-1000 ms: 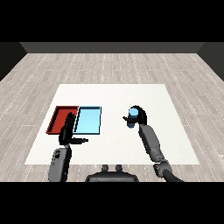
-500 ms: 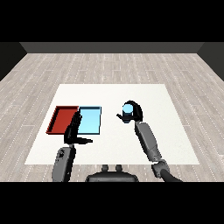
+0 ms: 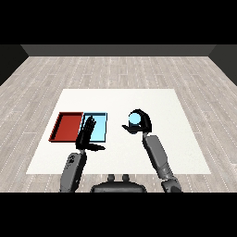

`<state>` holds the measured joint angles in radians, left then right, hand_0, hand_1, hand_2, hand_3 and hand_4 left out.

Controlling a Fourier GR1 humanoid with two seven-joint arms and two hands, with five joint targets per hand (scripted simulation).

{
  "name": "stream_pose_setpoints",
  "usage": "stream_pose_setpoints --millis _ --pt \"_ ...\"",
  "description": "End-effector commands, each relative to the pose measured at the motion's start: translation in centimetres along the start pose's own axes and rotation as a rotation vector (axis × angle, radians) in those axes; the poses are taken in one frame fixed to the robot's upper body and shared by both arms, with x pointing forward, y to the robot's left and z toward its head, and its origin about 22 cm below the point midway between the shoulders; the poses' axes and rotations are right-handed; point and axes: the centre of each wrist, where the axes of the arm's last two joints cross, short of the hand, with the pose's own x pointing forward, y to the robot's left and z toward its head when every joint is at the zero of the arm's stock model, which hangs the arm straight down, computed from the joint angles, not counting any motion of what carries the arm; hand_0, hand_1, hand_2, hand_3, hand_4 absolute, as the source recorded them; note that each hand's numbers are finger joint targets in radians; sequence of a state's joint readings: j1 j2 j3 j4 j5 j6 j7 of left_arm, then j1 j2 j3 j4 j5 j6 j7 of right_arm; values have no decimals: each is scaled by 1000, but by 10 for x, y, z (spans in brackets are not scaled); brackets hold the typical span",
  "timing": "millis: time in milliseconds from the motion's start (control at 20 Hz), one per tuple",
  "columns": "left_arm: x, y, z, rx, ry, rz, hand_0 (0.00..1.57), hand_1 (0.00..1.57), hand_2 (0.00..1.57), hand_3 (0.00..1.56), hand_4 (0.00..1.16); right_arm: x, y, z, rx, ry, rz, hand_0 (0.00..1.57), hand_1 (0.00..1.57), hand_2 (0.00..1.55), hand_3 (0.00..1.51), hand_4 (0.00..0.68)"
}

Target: Pick the blue can and put it in the blue box

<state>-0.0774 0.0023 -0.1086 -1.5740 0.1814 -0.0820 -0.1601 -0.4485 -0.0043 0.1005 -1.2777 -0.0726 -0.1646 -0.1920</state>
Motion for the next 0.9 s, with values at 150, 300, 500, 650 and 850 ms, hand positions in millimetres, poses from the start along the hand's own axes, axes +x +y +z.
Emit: stream_pose_setpoints --millis 150,300,500,650,850 --pt "4 -20 -17 -26 65 15 0 0 0 0 0 -5 7 17 28 -13 -11 1462 1462 1466 1439 626" --pt "-28 -35 -10 -42 90 13 0 0 0 0 0 18 8 -5 41 0 -19 1452 1452 1463 1431 614" --pt "-20 -71 -15 -46 114 -30 0 0 0 0 0 1 34 7 58 -26 -3 1449 1449 1462 1430 621" --pt "-21 -61 -28 -42 116 -43 0 0 0 0 0 -3 15 -3 70 -37 -9 1442 1442 1451 1432 606" --pt "-33 -72 -36 -70 125 -81 0 0 0 0 0 9 50 4 120 -24 7 1433 1433 1455 1424 617"
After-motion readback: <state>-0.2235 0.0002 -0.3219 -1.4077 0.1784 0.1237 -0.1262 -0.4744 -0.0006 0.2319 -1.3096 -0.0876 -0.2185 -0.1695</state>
